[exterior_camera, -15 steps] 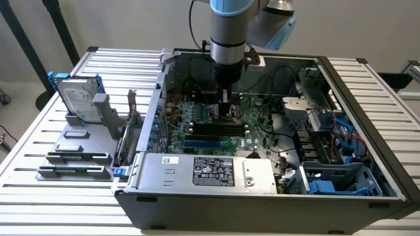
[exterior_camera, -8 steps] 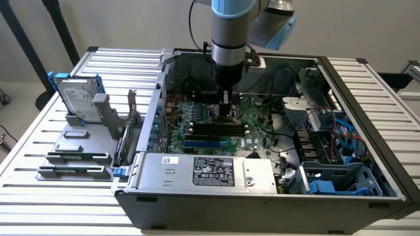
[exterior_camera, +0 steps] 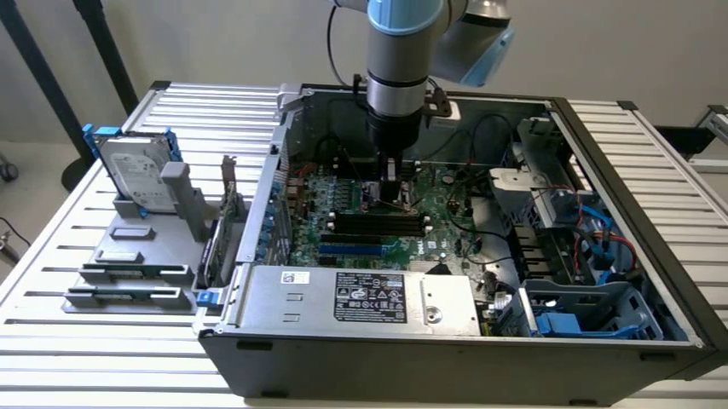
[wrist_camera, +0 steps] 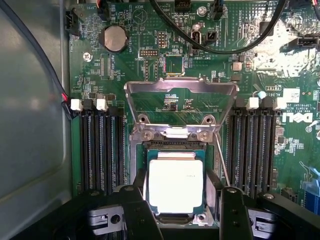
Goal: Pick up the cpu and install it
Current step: 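Place the cpu into insertion slot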
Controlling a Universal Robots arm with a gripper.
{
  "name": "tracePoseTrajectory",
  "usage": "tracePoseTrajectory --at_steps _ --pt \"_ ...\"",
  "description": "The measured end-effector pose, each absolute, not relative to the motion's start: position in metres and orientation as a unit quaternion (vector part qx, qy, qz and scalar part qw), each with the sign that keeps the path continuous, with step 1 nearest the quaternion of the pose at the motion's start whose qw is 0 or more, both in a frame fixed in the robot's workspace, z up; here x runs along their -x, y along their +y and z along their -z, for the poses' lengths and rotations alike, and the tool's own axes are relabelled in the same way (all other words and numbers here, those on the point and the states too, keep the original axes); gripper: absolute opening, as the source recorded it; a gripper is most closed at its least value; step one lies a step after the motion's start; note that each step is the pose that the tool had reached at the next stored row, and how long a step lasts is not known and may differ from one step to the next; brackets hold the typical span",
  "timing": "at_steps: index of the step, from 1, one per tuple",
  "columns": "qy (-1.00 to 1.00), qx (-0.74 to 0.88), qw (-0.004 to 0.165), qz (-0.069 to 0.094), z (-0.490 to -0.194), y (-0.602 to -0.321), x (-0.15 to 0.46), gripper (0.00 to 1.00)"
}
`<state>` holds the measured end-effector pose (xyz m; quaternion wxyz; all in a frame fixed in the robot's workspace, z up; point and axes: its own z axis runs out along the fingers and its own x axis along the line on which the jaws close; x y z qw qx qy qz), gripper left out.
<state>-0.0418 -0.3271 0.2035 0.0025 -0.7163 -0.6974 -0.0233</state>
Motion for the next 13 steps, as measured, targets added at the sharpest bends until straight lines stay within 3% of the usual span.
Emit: tracePoseTrajectory --at_steps 13 --pt "-0.697 0.717 0.005 0.021 -0.2005 -0.3266 0.0394 0.55"
